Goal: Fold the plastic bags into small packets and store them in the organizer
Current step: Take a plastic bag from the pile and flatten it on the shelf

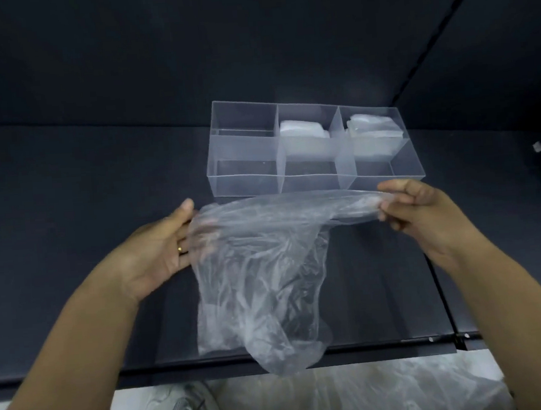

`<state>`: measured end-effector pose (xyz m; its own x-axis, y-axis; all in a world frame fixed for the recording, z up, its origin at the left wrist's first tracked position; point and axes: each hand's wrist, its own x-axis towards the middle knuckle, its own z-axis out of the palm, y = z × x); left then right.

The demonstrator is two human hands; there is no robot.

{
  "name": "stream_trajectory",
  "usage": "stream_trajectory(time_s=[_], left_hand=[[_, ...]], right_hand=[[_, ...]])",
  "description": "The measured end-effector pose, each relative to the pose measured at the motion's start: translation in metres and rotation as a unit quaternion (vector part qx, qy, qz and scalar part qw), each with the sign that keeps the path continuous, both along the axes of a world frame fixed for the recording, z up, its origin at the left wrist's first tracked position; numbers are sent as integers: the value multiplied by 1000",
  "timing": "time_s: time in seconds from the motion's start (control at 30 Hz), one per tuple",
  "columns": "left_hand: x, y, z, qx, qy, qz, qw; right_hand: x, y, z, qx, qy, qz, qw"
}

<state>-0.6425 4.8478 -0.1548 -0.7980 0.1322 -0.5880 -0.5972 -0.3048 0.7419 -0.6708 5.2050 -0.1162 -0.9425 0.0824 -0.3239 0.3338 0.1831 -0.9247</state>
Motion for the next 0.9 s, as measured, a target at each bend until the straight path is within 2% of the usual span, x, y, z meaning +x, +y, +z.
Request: stream_trajectory(time_s=[0.17, 0.3, 0.33, 0.4, 0.47, 0.73, 0.83, 0.9], left_hand=[[-15, 9, -1, -12, -54, 63, 996], [-19, 11, -7, -12, -44, 106, 993], [-19, 12, -8, -4, -37, 120, 992], [-18, 13, -10, 6, -20, 133, 991], [-16, 15, -12, 21, -2, 134, 991], [-15, 3, -13, 6, -12, 183, 983], [-15, 5, -10, -7, -20, 172, 985], [-16, 7, -9, -19, -19, 175, 984]], right_hand=[[-1, 1, -7, -63, -38, 8, 997], [-1, -4, -8, -154, -67, -17, 986], [-1, -5, -10, -130, -71, -15, 989], [1, -12, -17, 0, -69, -14, 998], [2, -19, -24, 75, -47, -51, 995], [0, -1, -30, 34, 29, -224, 974], [0, 4, -26, 1, 19, -221, 975], [0, 0, -25, -6, -17, -203, 979]])
